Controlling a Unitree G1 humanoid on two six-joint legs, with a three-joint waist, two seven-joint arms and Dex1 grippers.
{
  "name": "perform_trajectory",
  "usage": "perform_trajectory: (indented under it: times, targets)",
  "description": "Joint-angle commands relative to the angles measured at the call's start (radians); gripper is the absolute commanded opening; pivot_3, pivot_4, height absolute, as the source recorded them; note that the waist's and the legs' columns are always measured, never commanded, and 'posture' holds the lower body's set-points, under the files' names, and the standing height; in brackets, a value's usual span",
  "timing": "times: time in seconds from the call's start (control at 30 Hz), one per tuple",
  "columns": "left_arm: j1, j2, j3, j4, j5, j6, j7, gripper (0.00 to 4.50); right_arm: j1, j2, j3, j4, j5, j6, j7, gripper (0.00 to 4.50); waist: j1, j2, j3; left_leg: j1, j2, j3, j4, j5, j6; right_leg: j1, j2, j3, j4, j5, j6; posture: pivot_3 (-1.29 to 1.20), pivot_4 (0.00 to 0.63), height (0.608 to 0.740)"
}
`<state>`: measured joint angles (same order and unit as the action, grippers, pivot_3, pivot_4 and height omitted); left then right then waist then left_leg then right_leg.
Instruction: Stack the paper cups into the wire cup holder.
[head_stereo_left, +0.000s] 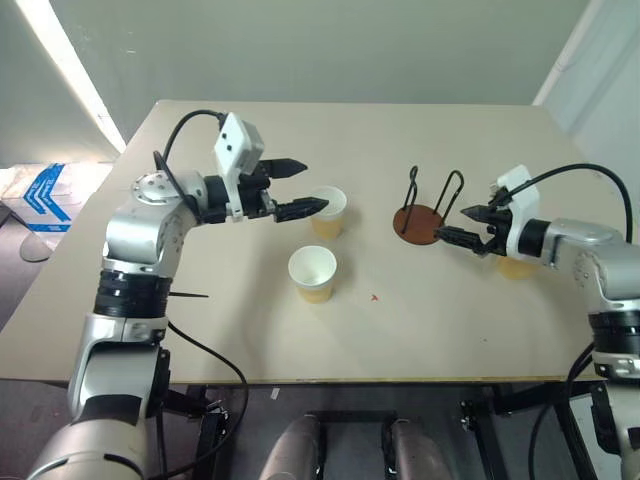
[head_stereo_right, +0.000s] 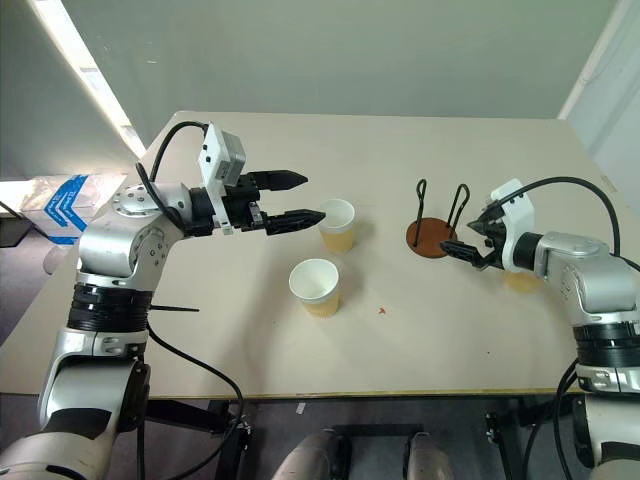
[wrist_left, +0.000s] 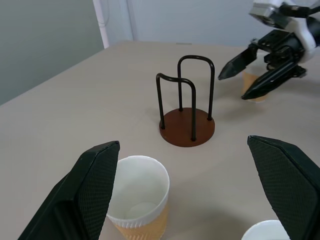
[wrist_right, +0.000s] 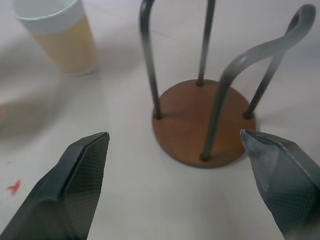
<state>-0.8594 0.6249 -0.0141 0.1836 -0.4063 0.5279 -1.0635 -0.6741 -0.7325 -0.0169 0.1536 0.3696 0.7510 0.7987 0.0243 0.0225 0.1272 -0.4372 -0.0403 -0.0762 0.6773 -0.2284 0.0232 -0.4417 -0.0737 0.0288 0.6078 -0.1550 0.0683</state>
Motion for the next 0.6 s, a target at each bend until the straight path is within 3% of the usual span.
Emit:
perform_trajectory:
  times: [0.03, 0.4, 0.5, 0.6]
  targets:
    - [-0.023, 0.011, 0.023, -0.030, -0.006, -0.003, 0.003, 4.50, -0.062, 0.007, 0.003, 0.059, -0.042, -0.066, -0.002, 4.44, 0.000, 0.000, 0.000, 0.000, 0.000, 0.000, 0.000, 0.000, 0.000, 0.000, 0.000, 0.000, 0.000, 0.000, 0.000, 0.00, 0.150, 0.740]
    - [-0.016, 0.013, 0.019, -0.043, 0.001, -0.003, 0.013, 4.50, -0.140, 0.052, -0.024, 0.139, -0.072, -0.109, -0.025, 4.44, -0.001, 0.000, 0.000, 0.000, 0.000, 0.000, -0.003, 0.000, -0.001, -0.002, 0.000, 0.000, 0.001, 0.000, 0.000, 0.00, 0.150, 0.740]
    - [-0.015, 0.013, 0.018, -0.043, 0.002, -0.003, 0.015, 4.50, -0.144, 0.058, -0.035, 0.139, -0.068, -0.101, -0.034, 3.82, 0.000, 0.000, 0.000, 0.000, 0.000, 0.000, -0.004, 0.000, -0.001, -0.002, 0.000, -0.001, 0.001, 0.000, 0.000, 0.00, 0.150, 0.740]
    - [-0.015, 0.012, 0.016, -0.044, 0.000, -0.003, 0.016, 4.50, -0.143, 0.061, -0.042, 0.132, -0.065, -0.095, -0.038, 2.75, 0.000, 0.000, 0.000, 0.000, 0.000, 0.000, -0.004, 0.000, -0.001, -0.002, 0.000, -0.001, 0.000, 0.000, 0.000, 0.00, 0.150, 0.740]
